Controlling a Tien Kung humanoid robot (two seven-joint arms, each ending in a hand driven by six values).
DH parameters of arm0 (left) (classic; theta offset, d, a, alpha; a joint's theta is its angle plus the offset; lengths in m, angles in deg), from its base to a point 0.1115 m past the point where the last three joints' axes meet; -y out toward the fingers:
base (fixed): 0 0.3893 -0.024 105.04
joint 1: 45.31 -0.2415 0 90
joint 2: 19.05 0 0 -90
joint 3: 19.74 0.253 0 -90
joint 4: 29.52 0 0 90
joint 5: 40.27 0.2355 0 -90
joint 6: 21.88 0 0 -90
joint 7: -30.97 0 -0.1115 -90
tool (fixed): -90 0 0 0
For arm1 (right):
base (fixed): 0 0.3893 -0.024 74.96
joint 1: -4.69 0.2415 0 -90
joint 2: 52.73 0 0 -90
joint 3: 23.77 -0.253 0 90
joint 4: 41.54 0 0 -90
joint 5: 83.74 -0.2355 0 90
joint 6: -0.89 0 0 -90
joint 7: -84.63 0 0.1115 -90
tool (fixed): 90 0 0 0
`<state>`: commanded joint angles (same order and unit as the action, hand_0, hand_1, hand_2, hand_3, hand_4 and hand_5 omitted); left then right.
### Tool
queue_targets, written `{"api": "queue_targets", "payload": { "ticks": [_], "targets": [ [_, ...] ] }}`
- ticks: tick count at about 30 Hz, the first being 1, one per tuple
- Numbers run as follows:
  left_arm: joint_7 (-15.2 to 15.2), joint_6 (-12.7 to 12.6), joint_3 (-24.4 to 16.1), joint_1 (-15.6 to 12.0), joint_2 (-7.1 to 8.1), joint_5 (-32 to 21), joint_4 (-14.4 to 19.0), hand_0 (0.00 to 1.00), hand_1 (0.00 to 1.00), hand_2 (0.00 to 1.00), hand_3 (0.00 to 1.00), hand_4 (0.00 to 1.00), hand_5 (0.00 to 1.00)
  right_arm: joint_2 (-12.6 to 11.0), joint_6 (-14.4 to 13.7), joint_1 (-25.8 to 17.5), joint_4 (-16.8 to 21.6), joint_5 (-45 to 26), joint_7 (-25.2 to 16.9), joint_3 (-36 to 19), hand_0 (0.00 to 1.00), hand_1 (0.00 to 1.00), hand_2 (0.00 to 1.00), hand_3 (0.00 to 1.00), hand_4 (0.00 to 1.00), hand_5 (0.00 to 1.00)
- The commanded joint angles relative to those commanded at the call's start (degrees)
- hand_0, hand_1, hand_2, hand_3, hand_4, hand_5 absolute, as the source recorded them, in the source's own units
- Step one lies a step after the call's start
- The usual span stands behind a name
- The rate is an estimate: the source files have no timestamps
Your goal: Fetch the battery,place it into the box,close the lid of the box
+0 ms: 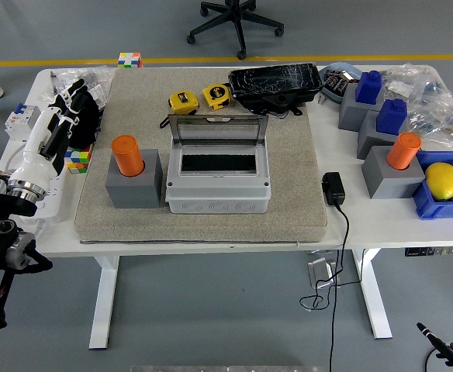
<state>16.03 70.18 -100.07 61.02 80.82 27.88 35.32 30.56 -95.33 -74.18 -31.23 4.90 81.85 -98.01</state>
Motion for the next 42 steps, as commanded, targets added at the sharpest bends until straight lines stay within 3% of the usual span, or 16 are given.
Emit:
{"api": "queue_targets", "payload": {
  "ticks": [4, 5, 16, 17, 29, 40, 42],
  "targets": [
    [-0.2, -0.4, 0.5, 0.3, -0.41, 0.6, -0.9, 0.907, 0.953, 0.95, 0.968, 0.998, 0.879, 0.0, 0.1, 0.0, 0.0, 0.2, 0.1, -0.1, 0.906, 0.884, 0.818, 0.873, 0.998, 0.998],
    [-0.3, -0.5, 0.8, 0.4, -0.5, 0.8, -1.3, 0.884, 0.916, 0.891, 0.903, 0.998, 0.858, -0.1, 0.1, 0.0, 0.0, 0.2, 0.1, 0.0, 0.906, 0.883, 0.816, 0.873, 0.998, 0.998],
    [-0.7, -2.1, 2.1, 0.0, -1.2, 2.3, -2.7, 0.839, 0.884, 0.839, 0.875, 0.998, 0.844, -0.3, 0.0, -0.1, 0.0, 0.0, 0.1, 0.7, 0.906, 0.883, 0.817, 0.873, 0.998, 0.998],
    [-0.7, -2.2, 2.2, 0.1, -1.25, 2.4, -2.9, 0.779, 0.836, 0.789, 0.82, 0.998, 0.875, -0.2, 0.0, -0.1, 0.0, -0.1, 0.1, 0.8, 0.906, 0.883, 0.816, 0.873, 0.998, 0.998],
    [-0.7, -3.0, 4.1, 0.1, -1.99, 3.3, -4.8, 0.793, 0.833, 0.792, 0.831, 0.998, 0.876, -0.3, -0.1, -0.1, 0.0, 0.0, 0.2, 0.9, 0.906, 0.884, 0.816, 0.872, 0.998, 0.998],
    [-1.6, -3.5, 5.3, 0.8, -4.07, 1.4, -5.2, 0.793, 0.833, 0.791, 0.831, 0.998, 0.874, 0.0, -0.1, -0.1, 0.0, -0.3, 0.2, 1.5, 0.905, 0.885, 0.816, 0.872, 0.998, 0.998],
    [-1.5, -3.5, 5.7, 1.2, -4.23, 1.0, -5.2, 0.786, 0.818, 0.77, 0.811, 0.998, 0.822, 0.0, -0.1, -0.2, 0.0, -0.2, 0.2, 1.3, 0.907, 0.885, 0.815, 0.872, 0.998, 0.998]
  ]
}}
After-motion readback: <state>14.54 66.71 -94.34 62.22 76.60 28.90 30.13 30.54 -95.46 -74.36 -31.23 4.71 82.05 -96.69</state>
